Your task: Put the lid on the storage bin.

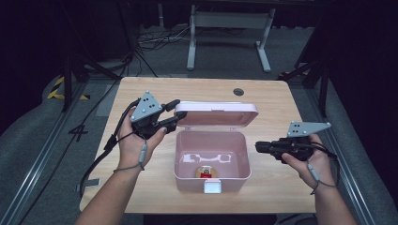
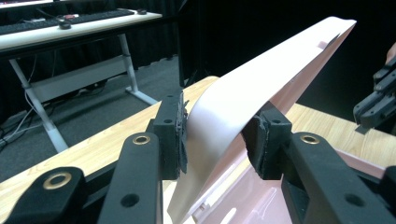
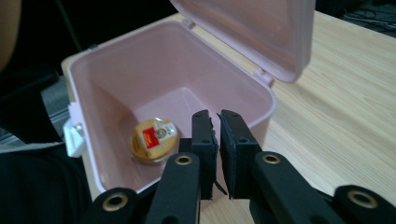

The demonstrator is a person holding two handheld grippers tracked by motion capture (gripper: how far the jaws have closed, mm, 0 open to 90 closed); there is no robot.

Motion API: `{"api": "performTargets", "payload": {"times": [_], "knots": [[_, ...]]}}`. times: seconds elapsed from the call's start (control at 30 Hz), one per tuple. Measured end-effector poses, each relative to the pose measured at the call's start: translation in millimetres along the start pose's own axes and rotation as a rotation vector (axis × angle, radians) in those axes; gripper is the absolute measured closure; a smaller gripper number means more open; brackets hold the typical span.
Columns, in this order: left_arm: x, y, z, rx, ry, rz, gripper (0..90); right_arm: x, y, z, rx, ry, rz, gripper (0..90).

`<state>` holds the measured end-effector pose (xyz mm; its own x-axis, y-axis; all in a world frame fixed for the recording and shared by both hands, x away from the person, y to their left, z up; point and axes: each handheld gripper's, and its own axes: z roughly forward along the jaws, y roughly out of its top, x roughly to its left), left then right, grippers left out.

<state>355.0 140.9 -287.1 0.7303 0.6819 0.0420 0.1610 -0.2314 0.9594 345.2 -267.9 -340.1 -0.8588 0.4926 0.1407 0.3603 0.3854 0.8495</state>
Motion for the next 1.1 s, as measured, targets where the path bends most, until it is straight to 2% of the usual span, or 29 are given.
{"api": "performTargets", "payload": {"times": [0.17, 0.3, 0.4, 0.5, 0.67, 0.87, 0.9, 0.93, 1.1], "knots": [[-3.7, -2.7, -2.5, -0.005, 0.005, 0.013, 60.5, 3.0, 1.9, 0.1, -0.017, 0.004, -0.006, 86.2], [-6.4, -7.5, -5.3, -0.018, -0.001, 0.006, 59.4, 7.9, 5.1, -0.5, -0.038, 0.017, -0.018, 87.0], [-8.3, -10.7, -6.9, -0.013, -0.014, -0.029, 56.3, 9.7, 7.2, -0.3, -0.05, 0.026, -0.022, 87.3], [-10.6, -14.0, -9.5, -0.007, -0.016, -0.029, 54.6, 11.0, 9.2, 0.8, -0.062, 0.035, -0.027, 87.6], [-17.4, -17.4, -12.9, 0.022, -0.014, -0.018, 51.1, 11.8, 11.7, 1.6, -0.091, 0.05, -0.023, 88.8], [-21.6, -20.2, -14.9, 0.049, -0.017, -0.014, 45.6, 15.5, 15.0, -0.7, -0.133, 0.038, -0.039, 90.0], [-22.0, -23.3, -12.8, 0.073, -0.031, -0.029, 43.3, 15.9, 15.4, -0.9, -0.136, 0.042, -0.041, 90.0], [-22.0, -23.3, -12.8, 0.073, -0.031, -0.029, 42.1, 15.9, 15.4, -0.9, -0.136, 0.042, -0.041, 90.0], [-21.0, -30.1, -9.8, 0.148, -0.041, -0.029, 39.8, 18.7, 16.8, 1.2, -0.143, 0.045, -0.045, 90.0]]}}
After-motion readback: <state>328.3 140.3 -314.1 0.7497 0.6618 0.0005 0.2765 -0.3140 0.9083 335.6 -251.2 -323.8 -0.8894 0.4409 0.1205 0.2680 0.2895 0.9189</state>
